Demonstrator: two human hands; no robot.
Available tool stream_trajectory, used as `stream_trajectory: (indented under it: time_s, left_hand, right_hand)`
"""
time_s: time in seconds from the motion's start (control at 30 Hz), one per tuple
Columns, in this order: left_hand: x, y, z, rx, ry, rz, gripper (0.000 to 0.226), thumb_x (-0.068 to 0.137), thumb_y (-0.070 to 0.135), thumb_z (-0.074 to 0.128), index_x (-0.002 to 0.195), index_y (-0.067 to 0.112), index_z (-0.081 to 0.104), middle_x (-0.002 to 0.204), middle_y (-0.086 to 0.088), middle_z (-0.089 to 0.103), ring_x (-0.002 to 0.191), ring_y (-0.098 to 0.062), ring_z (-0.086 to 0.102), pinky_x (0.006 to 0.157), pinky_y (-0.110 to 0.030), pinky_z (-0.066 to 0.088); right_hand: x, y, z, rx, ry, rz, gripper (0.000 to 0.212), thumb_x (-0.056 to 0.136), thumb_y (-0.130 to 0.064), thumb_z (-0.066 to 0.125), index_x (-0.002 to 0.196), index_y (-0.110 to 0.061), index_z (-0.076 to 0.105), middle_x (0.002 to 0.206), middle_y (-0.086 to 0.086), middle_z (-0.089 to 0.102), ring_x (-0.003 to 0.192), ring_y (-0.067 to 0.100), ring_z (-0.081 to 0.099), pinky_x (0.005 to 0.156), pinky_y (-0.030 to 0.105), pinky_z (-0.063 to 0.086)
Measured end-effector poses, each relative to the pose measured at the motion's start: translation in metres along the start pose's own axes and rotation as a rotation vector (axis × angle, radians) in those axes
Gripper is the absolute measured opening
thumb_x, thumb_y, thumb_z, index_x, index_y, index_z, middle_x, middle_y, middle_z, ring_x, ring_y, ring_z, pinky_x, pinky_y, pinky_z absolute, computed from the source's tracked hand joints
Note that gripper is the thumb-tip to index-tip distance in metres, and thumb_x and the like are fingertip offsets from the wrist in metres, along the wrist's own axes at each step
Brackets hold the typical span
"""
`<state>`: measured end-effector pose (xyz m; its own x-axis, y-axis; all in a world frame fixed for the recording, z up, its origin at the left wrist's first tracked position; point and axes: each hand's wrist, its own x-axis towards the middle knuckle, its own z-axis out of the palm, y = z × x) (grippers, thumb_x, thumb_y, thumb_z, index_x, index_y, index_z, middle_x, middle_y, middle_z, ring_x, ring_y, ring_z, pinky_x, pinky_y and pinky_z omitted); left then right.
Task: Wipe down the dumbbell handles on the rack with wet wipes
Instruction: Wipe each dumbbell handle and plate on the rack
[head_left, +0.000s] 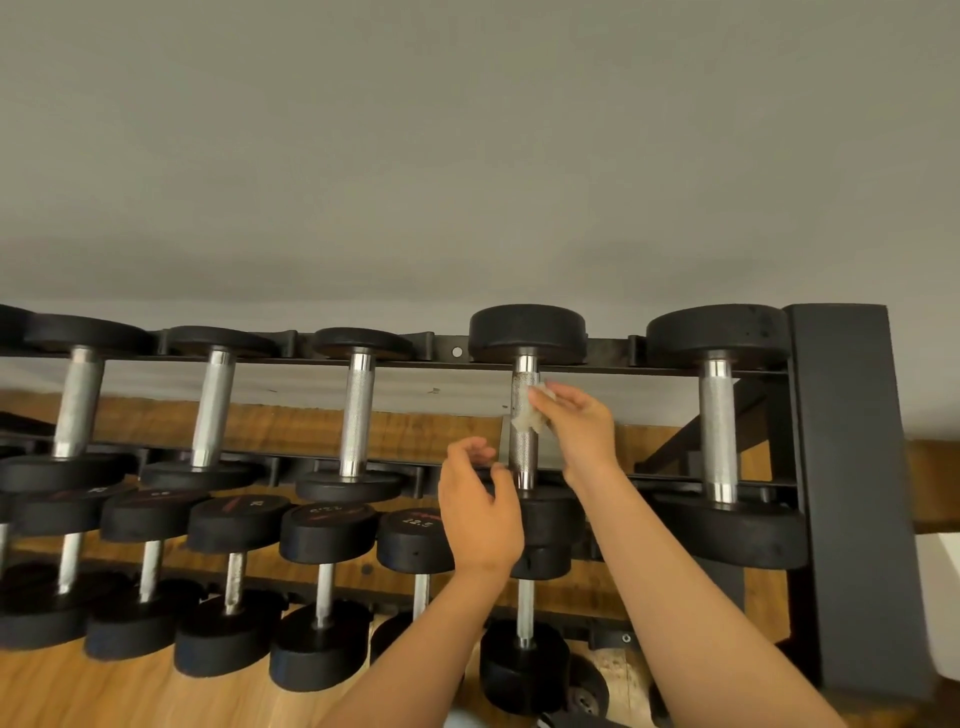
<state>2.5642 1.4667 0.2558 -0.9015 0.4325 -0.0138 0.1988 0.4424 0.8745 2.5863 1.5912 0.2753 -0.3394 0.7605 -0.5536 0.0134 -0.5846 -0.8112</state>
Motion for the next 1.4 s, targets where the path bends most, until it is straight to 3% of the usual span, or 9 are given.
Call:
stream_trajectory:
  time_s: [0.2,0.37,0.53,0.67,0.77,0.9,1.03,1.23,1.4]
  left_hand:
    - [0.0,0.001,-0.001,-0.002,-0.006,-0.004,0.025,0.092,0.009,0.054,0.108,0.028,0.049,0.1,0.015,0.056,0.097,-0.003,0.055,0.083,-0.022,0.045]
    - [-0.001,0.001,-0.001,0.001,-0.003,0.0,0.024,0.092,0.01,0.054,0.107,0.028,0.05,0.098,0.014,0.057,0.094,-0.002,0.056,0.079,-0.021,0.045]
    - [-0.001,0.002,-0.002,-0.005,0.0,0.006,0.024,0.092,0.01,0.053,0.106,0.028,0.05,0.095,0.013,0.059,0.092,-0.004,0.057,0.08,-0.026,0.048]
    - [-0.002,0.002,-0.002,0.0,-0.002,0.008,0.023,0.092,0.011,0.053,0.106,0.029,0.049,0.094,0.013,0.059,0.091,-0.005,0.057,0.08,-0.03,0.05]
    - [-0.002,0.003,-0.002,0.0,-0.005,0.01,0.023,0.092,0.012,0.052,0.106,0.03,0.049,0.093,0.014,0.06,0.091,-0.005,0.057,0.082,-0.032,0.05]
    - [-0.002,0.003,-0.002,-0.004,-0.004,0.019,0.024,0.093,0.012,0.052,0.105,0.032,0.048,0.092,0.013,0.061,0.091,-0.006,0.058,0.082,-0.032,0.05]
    - [-0.002,0.002,-0.003,0.007,-0.006,0.013,0.023,0.093,0.012,0.052,0.105,0.032,0.047,0.092,0.013,0.061,0.091,-0.005,0.057,0.081,-0.029,0.048]
    - [-0.001,0.0,-0.002,0.003,-0.006,0.033,0.023,0.093,0.011,0.052,0.104,0.03,0.048,0.091,0.012,0.062,0.088,-0.005,0.057,0.078,-0.025,0.046]
    - [-0.001,-0.002,-0.001,-0.005,-0.012,0.04,0.023,0.094,0.01,0.052,0.104,0.03,0.047,0.091,0.01,0.062,0.087,-0.006,0.059,0.074,-0.017,0.042]
  right_hand:
    - [0.006,-0.004,0.012,0.09,0.111,-0.038,0.016,0.084,-0.005,0.072,0.097,-0.011,0.067,0.097,0.002,0.07,0.084,0.007,0.066,0.063,0.011,0.052]
    - [0.011,-0.012,0.02,0.113,0.097,0.006,0.024,0.082,-0.012,0.076,0.104,-0.01,0.065,0.09,-0.002,0.067,0.078,0.006,0.063,0.057,0.011,0.045]
    - [0.016,-0.006,0.018,0.115,0.154,-0.016,0.014,0.084,-0.011,0.073,0.097,-0.009,0.069,0.089,-0.001,0.069,0.088,0.014,0.066,0.084,0.027,0.055]
    - [0.021,-0.009,0.015,0.063,0.05,0.026,0.018,0.083,-0.016,0.076,0.097,-0.014,0.066,0.095,0.0,0.068,0.091,0.014,0.064,0.071,0.02,0.048]
    - [0.023,-0.008,0.01,0.05,0.064,0.009,0.004,0.086,-0.013,0.072,0.087,-0.015,0.068,0.088,0.0,0.069,0.091,0.015,0.064,0.075,0.021,0.051]
    - [0.02,-0.008,0.012,0.066,0.022,0.023,0.009,0.084,-0.014,0.074,0.091,-0.015,0.068,0.091,0.0,0.069,0.087,0.012,0.064,0.072,0.021,0.049]
    - [0.023,-0.013,0.005,-0.103,-0.082,0.007,0.017,0.085,-0.018,0.073,0.1,-0.01,0.069,0.099,0.003,0.071,0.091,0.013,0.065,0.078,0.021,0.051]
    - [0.006,0.006,-0.024,-0.318,-0.161,0.053,0.007,0.085,-0.021,0.073,0.087,-0.015,0.069,0.094,0.006,0.073,0.092,0.018,0.068,0.082,0.026,0.052]
    - [-0.004,0.013,-0.041,-0.47,-0.279,0.158,0.023,0.078,-0.017,0.08,0.094,-0.005,0.071,0.096,0.01,0.073,0.096,0.024,0.069,0.084,0.032,0.054]
